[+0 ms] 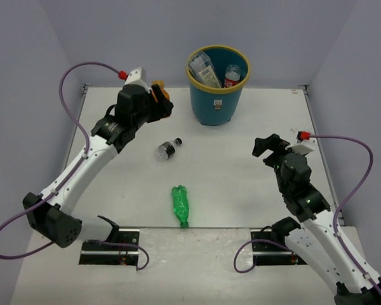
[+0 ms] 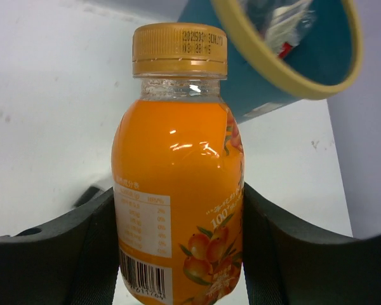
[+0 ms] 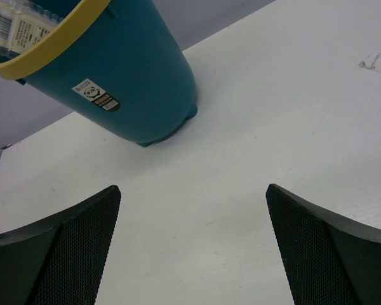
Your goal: Put the plastic bottles in the bin
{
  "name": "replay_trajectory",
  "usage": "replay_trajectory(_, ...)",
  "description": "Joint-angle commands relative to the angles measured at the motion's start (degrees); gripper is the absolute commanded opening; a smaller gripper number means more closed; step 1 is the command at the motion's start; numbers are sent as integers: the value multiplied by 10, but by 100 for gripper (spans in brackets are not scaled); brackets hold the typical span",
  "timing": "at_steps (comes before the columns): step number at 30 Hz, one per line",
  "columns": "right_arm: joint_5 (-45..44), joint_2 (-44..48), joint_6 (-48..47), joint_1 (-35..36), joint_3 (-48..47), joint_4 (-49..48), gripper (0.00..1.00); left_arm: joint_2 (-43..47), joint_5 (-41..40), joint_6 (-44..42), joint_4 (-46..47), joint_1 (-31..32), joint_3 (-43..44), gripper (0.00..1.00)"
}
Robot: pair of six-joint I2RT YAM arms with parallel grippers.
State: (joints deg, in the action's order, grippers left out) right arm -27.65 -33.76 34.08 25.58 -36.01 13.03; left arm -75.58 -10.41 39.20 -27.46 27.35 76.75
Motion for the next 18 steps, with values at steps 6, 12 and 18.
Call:
replay_trajectory(6,-56,32,15,1,12,11,99,-273,189,-220,206,52,381,0)
replay_trajectory(12,-71,38,-3,1,22,11,99,-427,277,-220,351,56,504,8)
replay_trajectory(18,-76,40,-19,0,31,-2,99,-551,234,-210,463,57,592,38)
